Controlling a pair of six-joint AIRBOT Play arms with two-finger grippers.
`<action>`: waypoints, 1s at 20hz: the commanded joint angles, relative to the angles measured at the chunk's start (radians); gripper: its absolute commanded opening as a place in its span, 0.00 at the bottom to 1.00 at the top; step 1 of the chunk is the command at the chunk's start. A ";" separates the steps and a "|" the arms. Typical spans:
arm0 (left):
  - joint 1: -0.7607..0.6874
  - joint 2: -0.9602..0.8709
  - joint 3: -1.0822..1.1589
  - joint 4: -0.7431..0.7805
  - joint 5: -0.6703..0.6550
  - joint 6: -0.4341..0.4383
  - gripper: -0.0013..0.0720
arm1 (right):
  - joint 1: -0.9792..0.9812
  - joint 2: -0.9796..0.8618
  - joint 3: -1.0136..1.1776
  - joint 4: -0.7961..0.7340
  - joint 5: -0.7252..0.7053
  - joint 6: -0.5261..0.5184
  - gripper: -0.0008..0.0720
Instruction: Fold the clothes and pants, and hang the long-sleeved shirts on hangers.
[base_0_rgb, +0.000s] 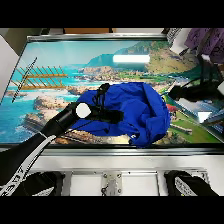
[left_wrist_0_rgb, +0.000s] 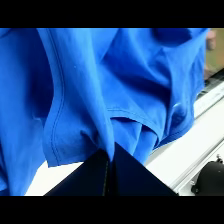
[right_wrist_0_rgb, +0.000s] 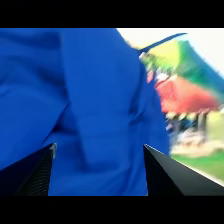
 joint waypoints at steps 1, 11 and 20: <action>0.011 -0.017 0.003 0.000 -0.013 0.000 0.03 | 0.161 0.183 -0.257 -0.021 0.013 0.274 0.81; 0.014 -0.016 0.004 0.002 -0.022 0.011 0.03 | 0.438 0.248 -0.521 -0.135 -0.033 0.592 0.81; 0.097 0.052 0.003 0.003 -0.133 0.030 0.03 | 0.416 0.208 -0.608 -0.146 -0.348 0.540 0.03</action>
